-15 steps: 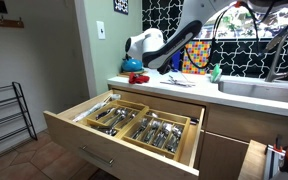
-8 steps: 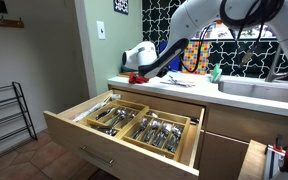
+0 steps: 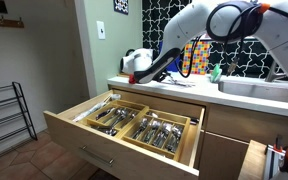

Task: Remove one silver fork from the right side of the open drawer and put it on the counter.

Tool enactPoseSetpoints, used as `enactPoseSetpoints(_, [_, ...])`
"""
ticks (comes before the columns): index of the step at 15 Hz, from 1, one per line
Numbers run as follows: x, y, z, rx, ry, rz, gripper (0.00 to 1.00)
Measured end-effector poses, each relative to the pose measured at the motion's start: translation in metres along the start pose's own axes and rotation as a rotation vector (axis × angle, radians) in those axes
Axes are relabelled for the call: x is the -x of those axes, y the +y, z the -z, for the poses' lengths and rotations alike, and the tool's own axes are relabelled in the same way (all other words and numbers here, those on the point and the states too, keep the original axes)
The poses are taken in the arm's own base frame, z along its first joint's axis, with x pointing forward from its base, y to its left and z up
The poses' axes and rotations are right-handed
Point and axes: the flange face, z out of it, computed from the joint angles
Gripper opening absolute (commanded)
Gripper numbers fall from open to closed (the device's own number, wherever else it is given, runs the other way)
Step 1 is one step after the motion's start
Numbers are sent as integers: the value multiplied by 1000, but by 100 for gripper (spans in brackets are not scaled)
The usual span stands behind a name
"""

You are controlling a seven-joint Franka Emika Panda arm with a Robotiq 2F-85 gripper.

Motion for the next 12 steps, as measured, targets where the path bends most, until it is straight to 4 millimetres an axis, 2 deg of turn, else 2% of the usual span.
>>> enactPoseSetpoints(12, [-19, -22, -42, -66, -122, 11, 7])
